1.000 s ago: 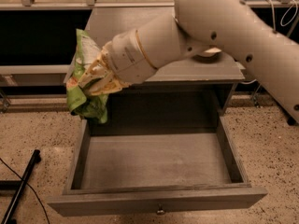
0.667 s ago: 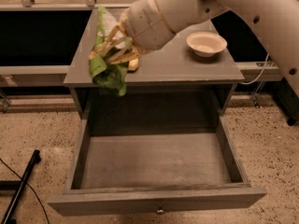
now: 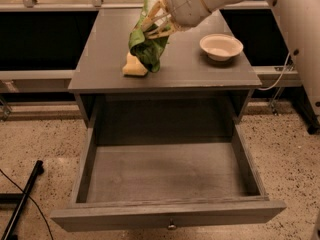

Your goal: Pick green rice chip bag from top drawer and place on counter

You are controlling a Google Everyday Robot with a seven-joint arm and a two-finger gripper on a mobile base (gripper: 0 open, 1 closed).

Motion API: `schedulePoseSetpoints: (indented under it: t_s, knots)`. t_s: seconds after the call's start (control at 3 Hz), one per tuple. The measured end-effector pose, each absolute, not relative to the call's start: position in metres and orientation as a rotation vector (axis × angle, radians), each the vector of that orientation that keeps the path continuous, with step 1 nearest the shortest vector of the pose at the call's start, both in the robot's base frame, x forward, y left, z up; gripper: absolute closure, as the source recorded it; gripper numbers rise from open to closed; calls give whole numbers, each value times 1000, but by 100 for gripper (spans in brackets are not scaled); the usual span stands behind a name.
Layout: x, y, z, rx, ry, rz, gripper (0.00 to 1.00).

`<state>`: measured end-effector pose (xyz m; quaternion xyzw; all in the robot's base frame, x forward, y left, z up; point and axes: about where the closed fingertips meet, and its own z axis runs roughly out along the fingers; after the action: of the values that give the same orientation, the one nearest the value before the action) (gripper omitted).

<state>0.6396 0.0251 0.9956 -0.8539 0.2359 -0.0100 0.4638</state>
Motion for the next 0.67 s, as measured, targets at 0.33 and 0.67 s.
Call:
schedulePoseSetpoints:
  t_s: [0.33,0.67]
  knots:
    - [688,-4,993,-2057,679,-74,100]
    - [719,-20,993,-1996,753,-124,100]
